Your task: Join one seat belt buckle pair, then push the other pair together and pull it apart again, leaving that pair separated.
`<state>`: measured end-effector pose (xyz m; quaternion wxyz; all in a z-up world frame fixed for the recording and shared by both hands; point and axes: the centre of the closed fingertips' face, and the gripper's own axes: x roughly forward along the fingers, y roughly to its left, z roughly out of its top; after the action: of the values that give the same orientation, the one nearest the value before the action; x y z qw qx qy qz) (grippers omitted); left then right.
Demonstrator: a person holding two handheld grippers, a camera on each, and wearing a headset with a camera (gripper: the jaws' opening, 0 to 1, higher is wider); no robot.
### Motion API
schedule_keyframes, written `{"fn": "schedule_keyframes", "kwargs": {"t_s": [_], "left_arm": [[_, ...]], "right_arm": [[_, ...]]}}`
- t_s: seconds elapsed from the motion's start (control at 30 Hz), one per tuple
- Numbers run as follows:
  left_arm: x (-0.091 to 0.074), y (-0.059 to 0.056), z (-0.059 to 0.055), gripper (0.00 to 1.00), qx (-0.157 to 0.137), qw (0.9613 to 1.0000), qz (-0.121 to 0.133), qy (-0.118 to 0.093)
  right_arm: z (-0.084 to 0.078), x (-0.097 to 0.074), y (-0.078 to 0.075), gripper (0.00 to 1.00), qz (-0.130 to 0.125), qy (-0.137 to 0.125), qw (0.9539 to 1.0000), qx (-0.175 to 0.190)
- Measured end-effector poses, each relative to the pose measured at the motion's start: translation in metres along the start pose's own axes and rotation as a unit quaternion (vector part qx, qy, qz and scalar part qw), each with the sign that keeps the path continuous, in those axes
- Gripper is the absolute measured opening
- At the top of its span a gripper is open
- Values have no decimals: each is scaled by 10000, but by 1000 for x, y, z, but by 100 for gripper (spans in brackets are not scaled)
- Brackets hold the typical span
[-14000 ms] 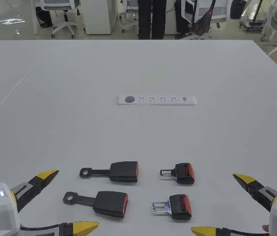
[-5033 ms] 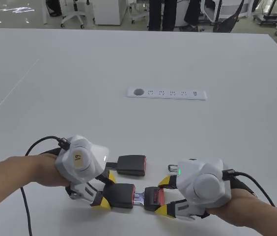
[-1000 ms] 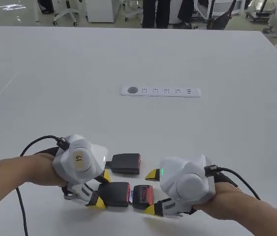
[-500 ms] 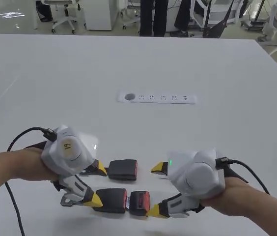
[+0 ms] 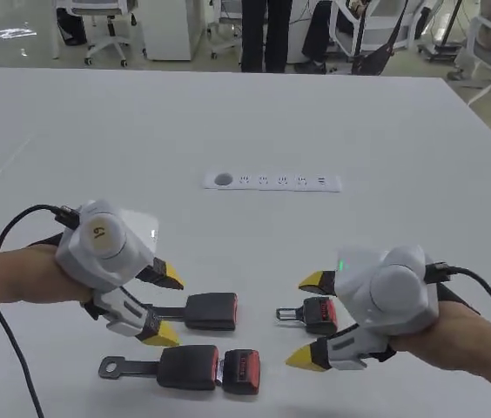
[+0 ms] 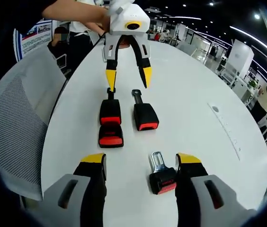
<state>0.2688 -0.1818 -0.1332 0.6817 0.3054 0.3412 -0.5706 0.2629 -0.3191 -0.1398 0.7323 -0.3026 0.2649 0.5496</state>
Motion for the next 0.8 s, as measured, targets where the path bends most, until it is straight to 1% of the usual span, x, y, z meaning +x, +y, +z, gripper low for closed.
{"fn": "schedule_keyframes", "kwargs": {"t_s": [0.13,0.23,0.33,0.43,0.5,0.63,0.7,0.8], "left_arm": [[0,10,2,47,-23,10000,78,-6],[1,15,2,47,-34,9999,104,-22],[5,24,2,46,-10,9999,131,-106],[8,29,5,46,-66,9997,164,-141],[11,35,5,46,-121,9997,156,-166],[17,39,5,46,-116,9997,135,-145],[21,42,3,46,-121,9998,115,-133],[27,44,2,46,-88,9999,84,-60]], "right_arm": [[-12,-3,-15,57,-129,71,9999,90],[-19,-5,-21,57,-165,120,9997,145],[-26,-7,-27,57,-198,169,9995,171],[-29,-8,-34,57,-250,163,9992,258],[-32,-6,-38,57,-246,163,9991,308],[-39,-3,-41,56,-224,209,9988,378],[-42,-3,-41,56,-212,253,9988,373],[-48,2,-41,55,-163,311,9987,375]]}}
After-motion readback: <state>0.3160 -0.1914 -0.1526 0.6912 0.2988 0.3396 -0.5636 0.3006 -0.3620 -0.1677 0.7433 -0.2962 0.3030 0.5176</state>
